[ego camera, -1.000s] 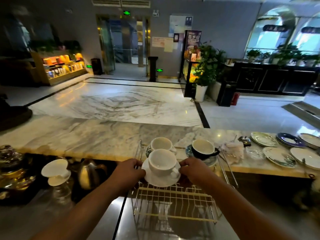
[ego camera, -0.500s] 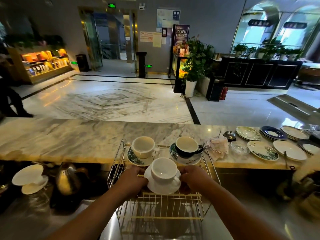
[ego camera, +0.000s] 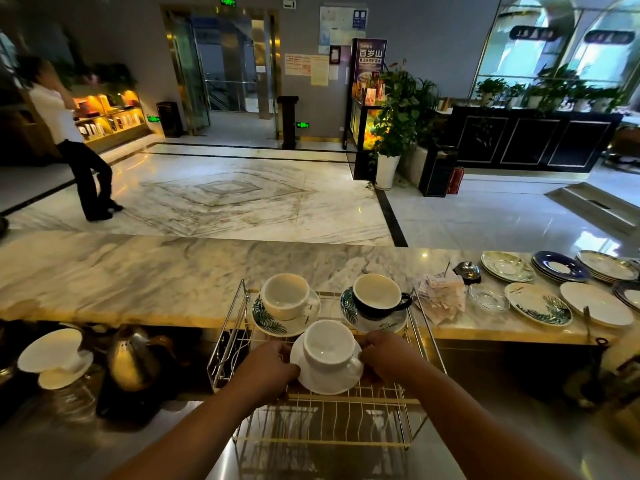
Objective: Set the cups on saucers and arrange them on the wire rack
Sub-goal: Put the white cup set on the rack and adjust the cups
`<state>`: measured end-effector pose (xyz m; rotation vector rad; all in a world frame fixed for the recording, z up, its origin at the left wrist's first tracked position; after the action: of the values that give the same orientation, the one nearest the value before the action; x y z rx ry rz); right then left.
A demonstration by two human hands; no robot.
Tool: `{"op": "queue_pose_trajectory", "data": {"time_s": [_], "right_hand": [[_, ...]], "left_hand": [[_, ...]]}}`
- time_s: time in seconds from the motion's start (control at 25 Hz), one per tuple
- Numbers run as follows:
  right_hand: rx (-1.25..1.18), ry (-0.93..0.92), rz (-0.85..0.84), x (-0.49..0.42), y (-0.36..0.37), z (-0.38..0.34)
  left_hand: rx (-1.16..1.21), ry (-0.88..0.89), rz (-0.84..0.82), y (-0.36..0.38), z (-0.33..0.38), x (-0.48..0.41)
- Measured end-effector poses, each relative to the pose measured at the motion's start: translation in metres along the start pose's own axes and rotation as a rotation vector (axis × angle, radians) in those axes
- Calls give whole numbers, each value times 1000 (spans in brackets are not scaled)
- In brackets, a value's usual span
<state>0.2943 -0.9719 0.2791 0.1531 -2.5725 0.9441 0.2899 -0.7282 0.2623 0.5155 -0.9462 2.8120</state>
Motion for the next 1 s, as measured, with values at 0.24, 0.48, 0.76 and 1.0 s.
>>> {"op": "queue_pose_trajectory", "data": {"time_s": [0.24,0.48,0.76,1.0], "right_hand": [[-14,8,-1,2,0,1],[-48,-198,299,14,-21,-17],[-339,-181,85,15,2,-27],[-482,-94,150,26,10,-13]], "left_hand": [[-46,55,14,-4,3,6],[38,180,224,-14,12,31],[285,183,100,7,21,46],[299,143,83,3,30,35]]}}
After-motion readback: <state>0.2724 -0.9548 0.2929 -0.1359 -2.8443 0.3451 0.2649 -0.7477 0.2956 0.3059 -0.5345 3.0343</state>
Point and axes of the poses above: each hand's wrist, its own x-axis away from the middle knuckle, its own y-axis out of the palm, z = x × y, the point moved 5 cm from there along -x, towards the middle knuckle, and after that the axes turned 3 degrees about z, right-handed, at the moved point
